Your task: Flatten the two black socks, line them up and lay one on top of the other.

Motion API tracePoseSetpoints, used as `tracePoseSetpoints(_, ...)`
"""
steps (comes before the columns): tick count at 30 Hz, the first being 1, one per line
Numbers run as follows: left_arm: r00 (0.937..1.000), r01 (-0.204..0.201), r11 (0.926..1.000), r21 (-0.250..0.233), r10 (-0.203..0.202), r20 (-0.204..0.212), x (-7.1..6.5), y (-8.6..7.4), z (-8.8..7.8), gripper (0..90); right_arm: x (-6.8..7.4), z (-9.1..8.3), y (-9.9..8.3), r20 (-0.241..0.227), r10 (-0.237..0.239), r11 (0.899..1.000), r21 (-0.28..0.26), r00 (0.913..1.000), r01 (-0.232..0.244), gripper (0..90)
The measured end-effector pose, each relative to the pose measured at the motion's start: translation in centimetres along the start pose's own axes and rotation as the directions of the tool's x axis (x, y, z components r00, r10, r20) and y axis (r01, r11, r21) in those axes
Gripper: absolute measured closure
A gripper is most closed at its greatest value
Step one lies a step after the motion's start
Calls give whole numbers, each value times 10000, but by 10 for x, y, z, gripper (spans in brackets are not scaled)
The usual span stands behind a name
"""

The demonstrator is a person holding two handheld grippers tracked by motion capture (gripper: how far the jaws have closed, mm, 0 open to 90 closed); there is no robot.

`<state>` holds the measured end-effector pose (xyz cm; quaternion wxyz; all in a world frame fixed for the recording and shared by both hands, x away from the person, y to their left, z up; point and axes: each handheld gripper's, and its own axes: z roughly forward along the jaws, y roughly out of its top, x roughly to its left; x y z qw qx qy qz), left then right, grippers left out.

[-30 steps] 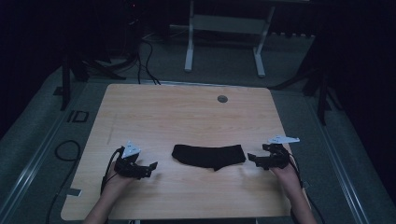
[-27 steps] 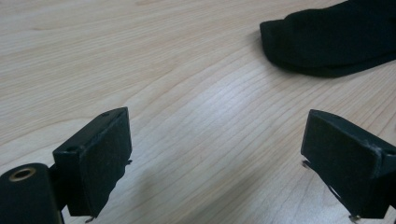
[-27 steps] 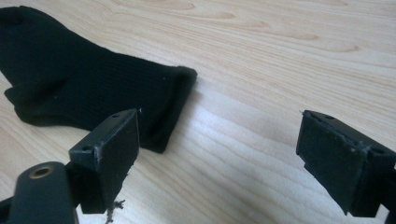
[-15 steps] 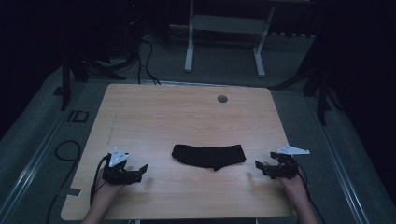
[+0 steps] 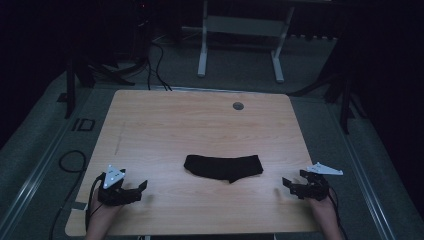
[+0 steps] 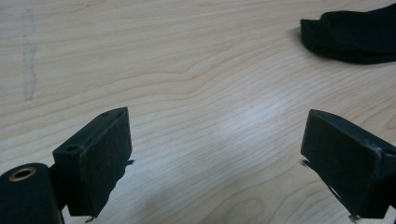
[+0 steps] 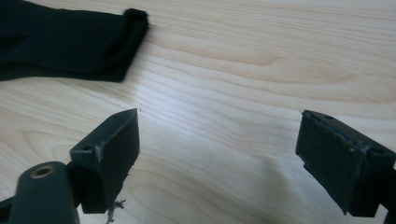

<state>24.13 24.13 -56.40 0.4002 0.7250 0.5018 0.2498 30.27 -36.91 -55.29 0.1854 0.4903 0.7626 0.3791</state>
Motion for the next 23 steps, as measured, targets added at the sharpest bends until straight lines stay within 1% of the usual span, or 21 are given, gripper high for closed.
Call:
tracePoseSetpoints(1,10000,37,10000,-16,-37,-45,1,-1,-1,90,-1,-1,-1,109,7,10000,13,9999,-7,134)
tracePoseSetpoints(2,9996,126,9999,-80,-128,-245,2,-2,-2,90,-2,-2,-2,196,36,10000,14,9998,-37,134)
tracePoseSetpoints(3,9988,181,9995,-249,-192,-446,3,-2,-4,90,-3,-3,-3,244,103,9999,-17,9996,-102,134)
tracePoseSetpoints(5,9986,224,9992,-331,-240,-480,4,-3,-6,91,-4,-4,-4,269,150,9999,-53,9995,-148,134)
tracePoseSetpoints(6,9975,279,9991,-323,-299,-636,7,-4,-8,90,-5,-7,-5,360,212,9997,-135,9991,-208,134)
tracePoseSetpoints(9,9966,254,9990,-359,-281,-774,9,-5,-11,91,-6,-11,-6,405,410,9989,-227,9983,-401,134)
tracePoseSetpoints(11,9962,322,9984,-456,-357,-791,10,-5,-12,91,-8,-14,-6,439,507,9983,-318,9977,-494,134)
tracePoseSetpoints(13,9942,360,9974,-618,-420,-990,12,-4,-14,92,-9,-15,-6,563,568,9978,-375,9968,-547,134)
tracePoseSetpoints(14,9936,451,9968,-664,-516,-1000,13,-4,-14,96,-10,-15,-6,634,584,9976,-401,9963,-560,135)
tracePoseSetpoints(15,9932,519,9962,-695,-588,-1007,14,-4,-15,96,-11,-16,-6,626,697,9969,-422,9956,-671,135)
tracePoseSetpoints(16,9932,519,9962,-695,-588,-1007,14,-4,-15,97,-11,-16,-6,626,697,9969,-422,9956,-671,135)
tracePoseSetpoints(18,9923,601,9953,-755,-678,-1039,16,-4,-16,97,-13,-18,-6,689,862,9952,-514,9939,-827,136)
tracePoseSetpoints(20,9931,636,9953,-725,-703,-943,16,-4,-15,96,-13,-19,-5,698,947,9941,-605,9930,-906,136)
tracePoseSetpoints(23,9931,625,9957,-687,-689,-947,15,-4,-15,96,-13,-19,-5,726,931,9941,-625,9930,-887,136)
